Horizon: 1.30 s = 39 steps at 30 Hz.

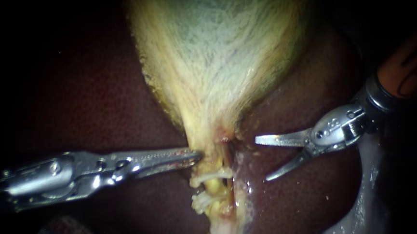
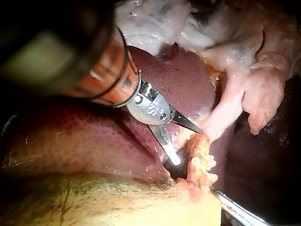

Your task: Go to the cutting position left tube

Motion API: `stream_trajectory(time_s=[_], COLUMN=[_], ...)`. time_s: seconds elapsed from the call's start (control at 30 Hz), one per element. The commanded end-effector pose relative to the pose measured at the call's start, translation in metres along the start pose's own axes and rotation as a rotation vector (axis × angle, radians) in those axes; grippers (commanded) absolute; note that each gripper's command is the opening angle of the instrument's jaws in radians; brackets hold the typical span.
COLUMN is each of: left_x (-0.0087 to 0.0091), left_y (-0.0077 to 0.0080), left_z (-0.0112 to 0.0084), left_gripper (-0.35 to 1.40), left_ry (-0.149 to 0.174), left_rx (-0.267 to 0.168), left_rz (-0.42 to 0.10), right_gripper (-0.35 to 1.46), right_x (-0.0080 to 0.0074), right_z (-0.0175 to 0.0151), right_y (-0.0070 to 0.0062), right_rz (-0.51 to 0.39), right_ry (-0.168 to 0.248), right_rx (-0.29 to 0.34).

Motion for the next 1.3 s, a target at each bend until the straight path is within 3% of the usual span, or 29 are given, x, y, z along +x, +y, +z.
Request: stream_trajectory(time_s=[0.03, 0.13, 0.27, 0.43, 0.53, 0.7, 1.0, 1.3], left_x=[-0.0001, -0.0003, -0.0011, -0.0029, -0.0032, -0.0032, -0.0036, -0.0033], left_y=[0.0001, 0.0005, 0.0020, 0.0036, 0.0039, 0.0034, 0.0022, 0.0013], left_z=[-0.0003, -0.0012, -0.0035, -0.0067, -0.0078, -0.0084, -0.0088, -0.0088], left_gripper=[-0.23, -0.23, -0.23, -0.23, -0.23, -0.23, -0.23, -0.21], left_ry=[0.000, 0.001, 0.001, -0.012, -0.015, -0.014, -0.017, -0.018], left_rx=[0.001, 0.009, -0.018, -0.051, -0.057, -0.060, -0.070, -0.036], left_rz=[0.000, -0.002, -0.009, -0.032, -0.036, -0.025, -0.020, -0.016], right_gripper=[1.43, 1.43, 1.43, 1.42, 1.42, 1.37, 1.33, 1.30], right_x=[-0.0001, -0.0005, -0.0009, -0.0011, -0.0015, -0.0023, -0.0027, -0.0031], right_z=[0.0005, 0.0020, 0.0048, 0.0088, 0.0106, 0.0119, 0.0128, 0.0137], right_y=[-0.0003, -0.0015, -0.0036, -0.0058, -0.0064, -0.0065, -0.0055, -0.0045], right_rz=[-0.001, 0.025, 0.071, 0.114, 0.126, 0.136, 0.140, 0.141], right_ry=[0.005, 0.020, 0.039, 0.037, 0.028, 0.021, 0.005, -0.018], right_rx=[0.012, 0.050, 0.102, 0.150, 0.172, 0.199, 0.193, 0.180])
